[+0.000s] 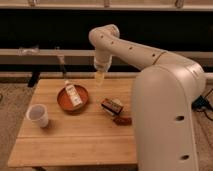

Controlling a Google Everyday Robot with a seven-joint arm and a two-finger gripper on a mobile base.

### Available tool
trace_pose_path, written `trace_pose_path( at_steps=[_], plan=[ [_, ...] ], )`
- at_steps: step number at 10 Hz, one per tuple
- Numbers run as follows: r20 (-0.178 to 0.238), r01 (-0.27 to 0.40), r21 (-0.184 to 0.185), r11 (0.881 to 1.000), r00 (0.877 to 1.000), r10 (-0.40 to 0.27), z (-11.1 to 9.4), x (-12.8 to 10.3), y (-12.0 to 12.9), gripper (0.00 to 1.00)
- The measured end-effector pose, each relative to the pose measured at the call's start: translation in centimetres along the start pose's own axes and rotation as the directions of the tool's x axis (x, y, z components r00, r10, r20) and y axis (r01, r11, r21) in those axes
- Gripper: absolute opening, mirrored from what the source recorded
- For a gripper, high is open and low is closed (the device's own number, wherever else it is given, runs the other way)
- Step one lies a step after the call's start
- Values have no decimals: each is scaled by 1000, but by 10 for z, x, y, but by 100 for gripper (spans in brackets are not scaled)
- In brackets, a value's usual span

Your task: Move the arm in a circular motion

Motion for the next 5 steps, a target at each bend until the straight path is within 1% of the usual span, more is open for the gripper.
trace_pose_path(
  at_steps=[1, 2, 3, 5],
  plan=[
    [0, -14, -2, 1000, 1000, 14, 1, -12, -4, 80],
    [-4, -14, -4, 1000, 1000, 14, 2, -19, -14, 80],
    [-8, -11, -6, 1000, 1000, 11, 2, -19, -24, 80],
    [-29, 0, -6, 1000, 1000, 0, 1, -13, -42, 80]
  ],
)
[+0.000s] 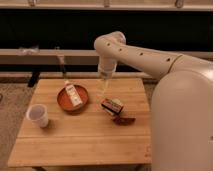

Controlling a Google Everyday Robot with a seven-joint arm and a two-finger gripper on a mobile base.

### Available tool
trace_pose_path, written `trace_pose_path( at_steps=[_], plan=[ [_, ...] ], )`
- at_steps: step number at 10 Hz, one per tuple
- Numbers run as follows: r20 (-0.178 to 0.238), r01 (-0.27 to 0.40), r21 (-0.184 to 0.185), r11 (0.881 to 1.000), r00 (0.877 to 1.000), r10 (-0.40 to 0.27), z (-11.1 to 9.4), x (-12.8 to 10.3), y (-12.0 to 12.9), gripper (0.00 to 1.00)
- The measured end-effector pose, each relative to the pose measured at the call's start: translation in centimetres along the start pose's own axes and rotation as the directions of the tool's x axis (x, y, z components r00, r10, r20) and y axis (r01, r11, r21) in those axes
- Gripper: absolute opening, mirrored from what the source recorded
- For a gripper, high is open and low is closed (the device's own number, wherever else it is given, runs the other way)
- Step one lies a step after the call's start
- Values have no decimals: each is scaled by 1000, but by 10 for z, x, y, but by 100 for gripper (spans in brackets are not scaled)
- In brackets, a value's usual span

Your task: Move the arm in a circular motion

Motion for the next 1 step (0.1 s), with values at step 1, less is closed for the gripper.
trace_pose_path(
  at_steps=[1],
  plan=[
    [2, -4, -4, 1000, 1000, 4, 0, -3, 1, 80]
  ],
)
